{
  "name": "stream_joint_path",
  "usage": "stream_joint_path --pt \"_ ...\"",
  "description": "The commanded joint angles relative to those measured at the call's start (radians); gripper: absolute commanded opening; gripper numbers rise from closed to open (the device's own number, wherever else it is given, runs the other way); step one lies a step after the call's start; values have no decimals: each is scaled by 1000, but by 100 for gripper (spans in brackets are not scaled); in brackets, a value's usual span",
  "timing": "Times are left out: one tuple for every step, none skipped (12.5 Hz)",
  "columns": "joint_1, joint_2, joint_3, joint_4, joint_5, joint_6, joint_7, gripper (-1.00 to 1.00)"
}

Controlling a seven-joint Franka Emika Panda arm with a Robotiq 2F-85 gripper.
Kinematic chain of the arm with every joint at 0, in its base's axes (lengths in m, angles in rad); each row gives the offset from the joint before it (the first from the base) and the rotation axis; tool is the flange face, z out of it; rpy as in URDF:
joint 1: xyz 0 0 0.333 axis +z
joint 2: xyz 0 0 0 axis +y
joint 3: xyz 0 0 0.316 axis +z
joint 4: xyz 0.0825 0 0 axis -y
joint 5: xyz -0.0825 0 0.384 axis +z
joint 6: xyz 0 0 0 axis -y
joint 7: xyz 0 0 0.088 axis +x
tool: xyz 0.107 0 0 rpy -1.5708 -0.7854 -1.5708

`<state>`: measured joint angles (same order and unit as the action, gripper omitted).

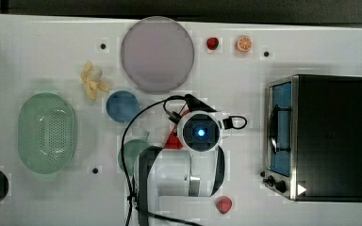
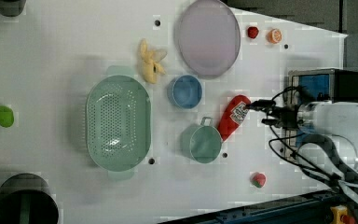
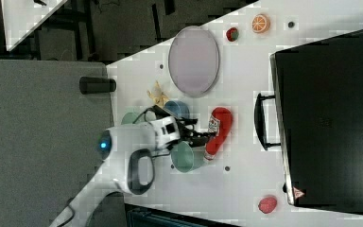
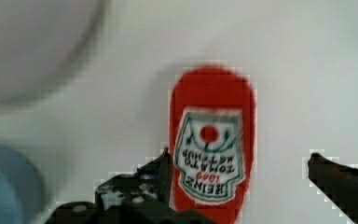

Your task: Pick ketchup from plate and place it on table.

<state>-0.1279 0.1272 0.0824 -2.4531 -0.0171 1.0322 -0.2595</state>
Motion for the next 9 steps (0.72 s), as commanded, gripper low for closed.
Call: stream_joint_path --pt "-2 -133 0 115 -7 -130 116 100" --pt "-1 -161 0 159 -7 -218 146 100" --pt "-2 -184 0 205 -7 -304 170 100" --pt "-2 -201 0 256 -7 -381 201 100" --pt "-2 -211 0 309 -7 -459 237 100" --pt "-1 -215 1 363 -7 -534 259 100" --pt "-1 -216 3 416 -7 -605 264 100" --pt "-1 -216 3 466 -7 -662 264 100" --pt "-1 -216 2 513 -7 -710 264 100"
